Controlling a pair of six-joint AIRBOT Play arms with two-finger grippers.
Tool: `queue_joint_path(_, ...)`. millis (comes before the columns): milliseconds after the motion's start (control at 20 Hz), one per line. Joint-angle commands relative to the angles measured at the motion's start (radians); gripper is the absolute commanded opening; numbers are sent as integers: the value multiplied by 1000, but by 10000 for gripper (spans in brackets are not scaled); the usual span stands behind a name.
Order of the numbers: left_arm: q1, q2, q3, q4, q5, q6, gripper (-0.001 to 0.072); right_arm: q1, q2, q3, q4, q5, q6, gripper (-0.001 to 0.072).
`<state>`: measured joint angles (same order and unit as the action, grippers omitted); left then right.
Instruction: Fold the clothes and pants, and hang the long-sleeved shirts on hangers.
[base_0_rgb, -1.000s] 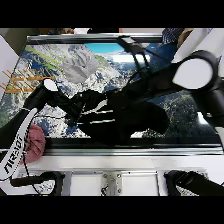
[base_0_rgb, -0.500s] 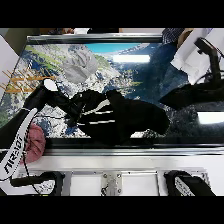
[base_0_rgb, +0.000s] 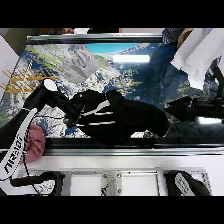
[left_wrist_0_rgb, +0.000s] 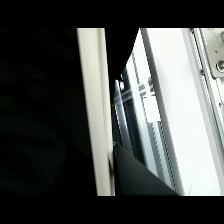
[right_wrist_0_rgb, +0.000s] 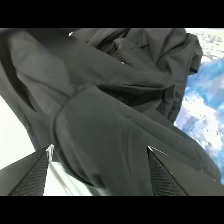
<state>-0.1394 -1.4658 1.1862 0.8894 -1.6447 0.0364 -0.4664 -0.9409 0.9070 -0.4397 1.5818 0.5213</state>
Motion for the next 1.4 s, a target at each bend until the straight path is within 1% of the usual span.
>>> queue_joint_path(0, 0, 0, 1, 0, -5, 0, 12, 38, -40, -45, 25, -3, -133, 652)
queue_joint_path(50, 0, 0, 1, 1, -5, 0, 12, 64, -52, -45, 25, -3, -134, 652)
queue_joint_path(300, 0, 0, 1, 0, -5, -4, 12, 171, -102, -45, 25, -3, -231, 652)
queue_joint_path(600, 0, 0, 1, 1, -4, -11, 12, 204, -112, -45, 30, -19, -341, 649)
queue_joint_path(900, 0, 0, 1, 0, -5, -11, 13, 290, -122, -45, 82, -93, -342, 649)
queue_joint_path(1100, 0, 0, 1, 1, -5, -12, 13, 356, -146, -45, 64, -92, -330, 649)
queue_joint_path(1350, 0, 0, 1, 1, -5, -12, 13, 369, -157, -45, 59, -92, -331, 648)
